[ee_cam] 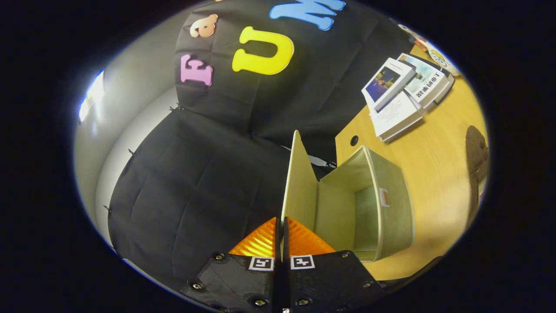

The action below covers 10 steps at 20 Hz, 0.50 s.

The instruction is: Open the storage box then place both shoes into the box .Put the left shoe in first, then the right shoe, with the right side of both shoes facing outward in a uniform manner.

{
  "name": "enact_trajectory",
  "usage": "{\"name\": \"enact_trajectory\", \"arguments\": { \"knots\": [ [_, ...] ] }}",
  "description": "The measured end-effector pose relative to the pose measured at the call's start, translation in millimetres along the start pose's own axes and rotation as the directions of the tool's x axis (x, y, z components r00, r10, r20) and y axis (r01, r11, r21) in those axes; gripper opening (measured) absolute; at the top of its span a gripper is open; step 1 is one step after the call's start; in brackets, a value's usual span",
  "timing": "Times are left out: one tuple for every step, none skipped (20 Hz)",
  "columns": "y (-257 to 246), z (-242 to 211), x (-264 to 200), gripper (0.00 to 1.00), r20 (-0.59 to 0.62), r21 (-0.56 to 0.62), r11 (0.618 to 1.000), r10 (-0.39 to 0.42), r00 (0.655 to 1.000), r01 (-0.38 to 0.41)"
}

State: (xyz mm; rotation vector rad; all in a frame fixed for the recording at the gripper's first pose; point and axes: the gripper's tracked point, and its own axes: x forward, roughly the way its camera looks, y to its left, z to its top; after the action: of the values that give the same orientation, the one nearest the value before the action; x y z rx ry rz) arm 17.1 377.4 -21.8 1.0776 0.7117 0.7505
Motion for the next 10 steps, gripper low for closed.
{"name": "enact_trajectory", "arguments": {
  "knots": [
    [9.1, -1.0, 5.6, 0.00, -0.007, -0.028, 1.000, -0.004, 1.000, 0.004],
    [18.8, -3.4, 10.0, 0.00, -0.013, -0.061, 0.998, -0.006, 1.000, 0.005],
    [26.9, -4.9, 15.4, 0.00, -0.024, -0.090, 0.996, -0.012, 1.000, 0.010],
    [35.7, -7.2, 21.4, 0.00, -0.029, -0.113, 0.994, -0.014, 0.999, 0.011],
    [43.1, -9.4, 27.9, 0.00, -0.038, -0.129, 0.992, -0.013, 0.999, 0.008],
    [49.1, -12.6, 37.1, 0.00, -0.048, -0.139, 0.990, -0.012, 0.999, 0.005],
    [54.6, -15.3, 45.2, 0.00, -0.056, -0.147, 0.989, -0.009, 0.998, 0.000],
    [61.0, -17.8, 51.5, 0.00, -0.060, -0.155, 0.988, -0.006, 0.998, -0.003],
    [66.0, -20.1, 57.7, 0.00, -0.066, -0.164, 0.986, -0.007, 0.998, -0.004],
    [70.6, -23.7, 65.5, 0.00, -0.073, -0.176, 0.984, -0.006, 0.997, -0.006]
  ]
}}
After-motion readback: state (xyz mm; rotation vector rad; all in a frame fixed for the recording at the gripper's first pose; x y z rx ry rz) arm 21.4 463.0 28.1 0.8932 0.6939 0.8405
